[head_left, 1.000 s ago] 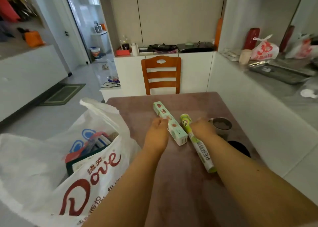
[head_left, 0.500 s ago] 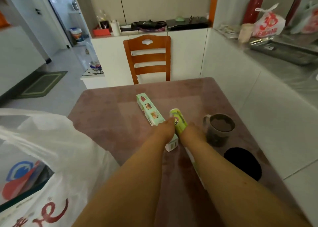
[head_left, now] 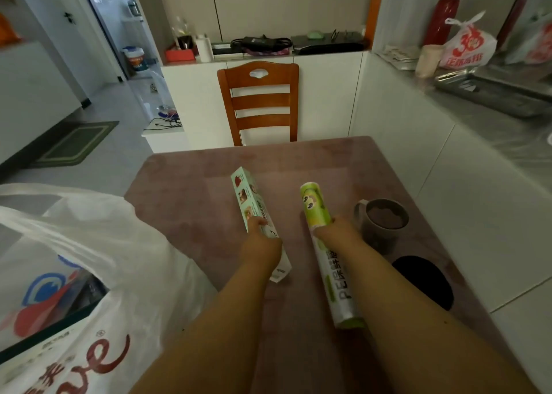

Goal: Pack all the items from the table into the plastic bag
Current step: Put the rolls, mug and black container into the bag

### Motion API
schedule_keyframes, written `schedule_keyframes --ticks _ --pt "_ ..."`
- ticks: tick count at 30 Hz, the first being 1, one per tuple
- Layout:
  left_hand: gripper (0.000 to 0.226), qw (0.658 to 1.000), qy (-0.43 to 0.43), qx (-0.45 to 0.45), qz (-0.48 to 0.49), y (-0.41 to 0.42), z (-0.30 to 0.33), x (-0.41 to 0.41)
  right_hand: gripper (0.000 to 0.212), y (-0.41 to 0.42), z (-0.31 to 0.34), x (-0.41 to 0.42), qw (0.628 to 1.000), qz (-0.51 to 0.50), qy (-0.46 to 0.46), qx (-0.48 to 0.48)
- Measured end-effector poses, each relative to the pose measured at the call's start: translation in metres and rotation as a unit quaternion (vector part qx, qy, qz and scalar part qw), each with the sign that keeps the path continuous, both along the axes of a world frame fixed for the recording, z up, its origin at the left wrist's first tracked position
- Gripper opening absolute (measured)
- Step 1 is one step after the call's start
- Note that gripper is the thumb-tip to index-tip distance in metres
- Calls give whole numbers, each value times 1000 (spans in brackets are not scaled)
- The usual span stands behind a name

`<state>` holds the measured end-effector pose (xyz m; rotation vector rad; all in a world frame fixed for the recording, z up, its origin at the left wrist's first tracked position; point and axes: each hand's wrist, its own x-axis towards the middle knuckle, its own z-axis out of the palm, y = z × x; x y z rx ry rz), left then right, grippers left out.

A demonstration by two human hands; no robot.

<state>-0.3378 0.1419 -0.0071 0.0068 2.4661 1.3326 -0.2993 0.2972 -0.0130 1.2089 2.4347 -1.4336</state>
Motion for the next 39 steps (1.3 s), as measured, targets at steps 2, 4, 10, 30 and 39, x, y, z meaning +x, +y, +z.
schedule_keyframes --ticks 2,4,10,30,39 --pt "63 983 -62 164 53 -12 3 15 64 -2 9 1 988 -60 67 -128" --pt "51 966 -113 226 58 -26 4 31 46 -8 23 5 962 -72 117 -237" --pt "21 930 -164 329 19 -57 5 80 35 -39 44 31 885 -48 174 -429" --pt "40 975 120 184 -2 -154 166 182 97 -120 173 127 808 148 318 -474" --pt "24 930 325 40 168 -260 225 178 93 -227 234 155 742 306 311 -509"
